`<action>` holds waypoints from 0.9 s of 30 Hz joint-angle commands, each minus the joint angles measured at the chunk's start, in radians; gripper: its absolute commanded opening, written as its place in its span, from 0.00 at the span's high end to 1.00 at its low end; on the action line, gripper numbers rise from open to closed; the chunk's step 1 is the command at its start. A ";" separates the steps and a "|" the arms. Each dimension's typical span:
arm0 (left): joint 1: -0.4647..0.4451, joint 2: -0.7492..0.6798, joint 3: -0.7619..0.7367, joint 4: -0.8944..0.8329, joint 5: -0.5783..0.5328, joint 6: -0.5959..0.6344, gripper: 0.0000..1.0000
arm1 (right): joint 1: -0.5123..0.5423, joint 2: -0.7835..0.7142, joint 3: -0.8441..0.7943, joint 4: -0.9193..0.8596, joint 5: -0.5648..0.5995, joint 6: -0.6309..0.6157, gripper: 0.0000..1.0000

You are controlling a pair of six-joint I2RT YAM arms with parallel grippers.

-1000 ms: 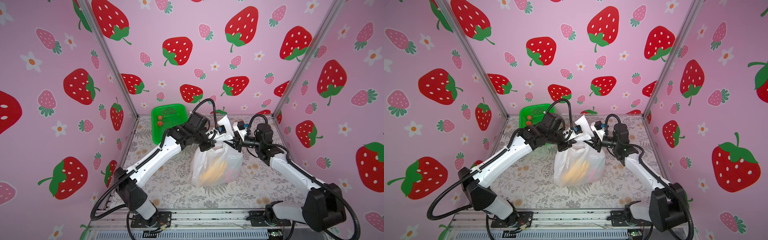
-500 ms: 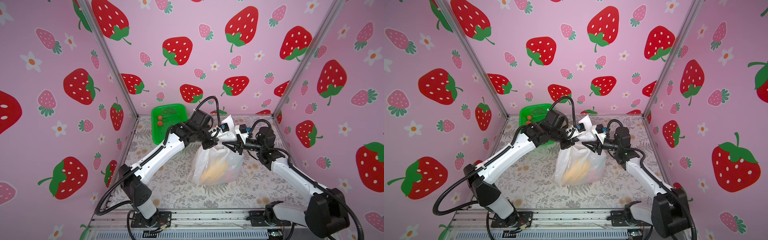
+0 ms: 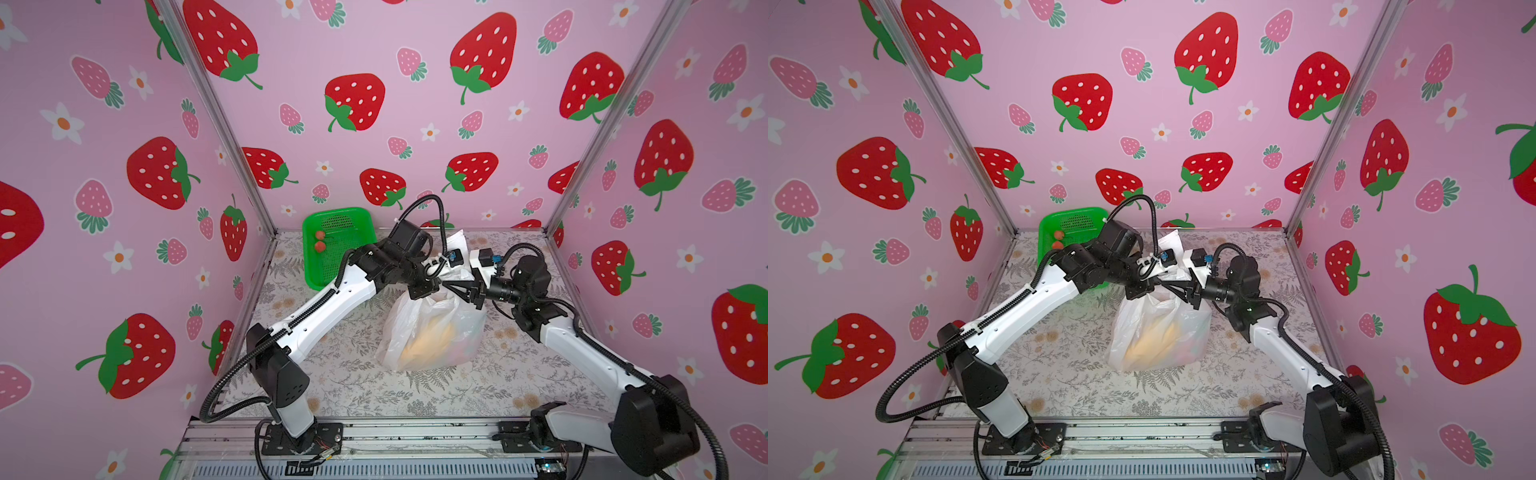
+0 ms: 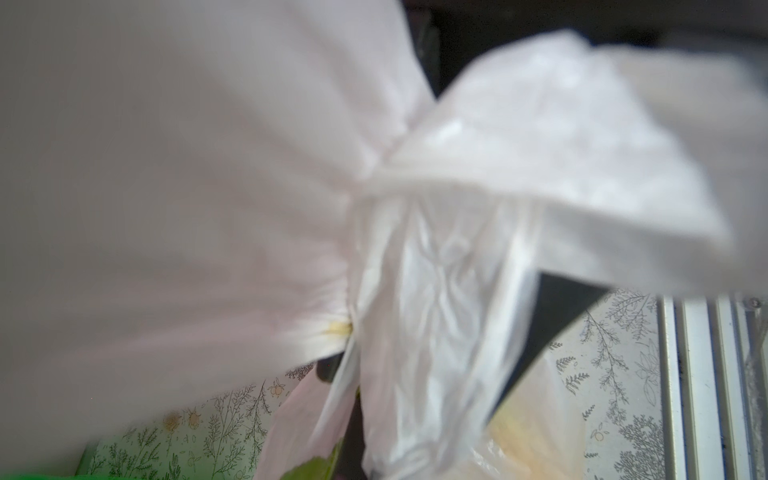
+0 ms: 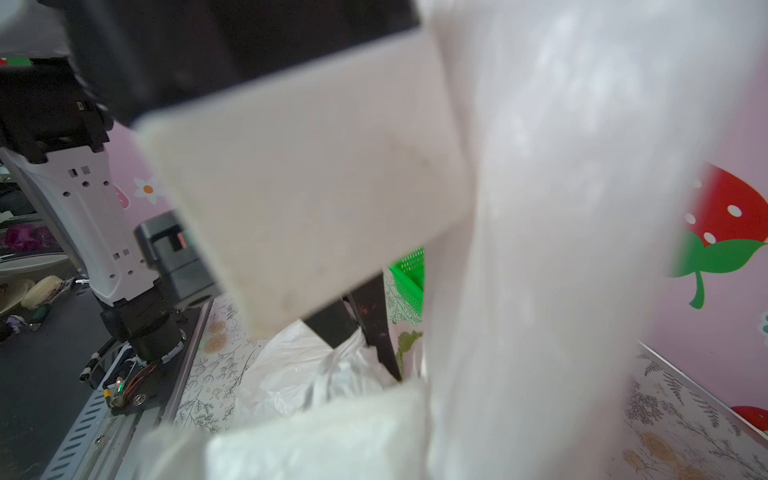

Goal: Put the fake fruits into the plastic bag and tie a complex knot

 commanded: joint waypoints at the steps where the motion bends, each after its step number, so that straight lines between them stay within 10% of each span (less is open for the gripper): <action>1: -0.004 0.012 0.046 -0.011 0.005 0.031 1.00 | 0.008 -0.009 -0.008 0.046 -0.005 0.003 0.71; 11: -0.002 0.009 0.045 -0.008 0.010 0.030 0.96 | 0.009 -0.025 -0.014 0.038 0.011 0.004 0.96; 21: 0.121 -0.197 -0.201 0.298 0.317 -0.196 0.31 | 0.013 -0.033 -0.036 0.032 -0.019 -0.019 1.00; 27: 0.148 -0.114 -0.093 0.359 0.485 -0.416 0.23 | 0.034 -0.024 -0.040 0.029 -0.027 -0.034 1.00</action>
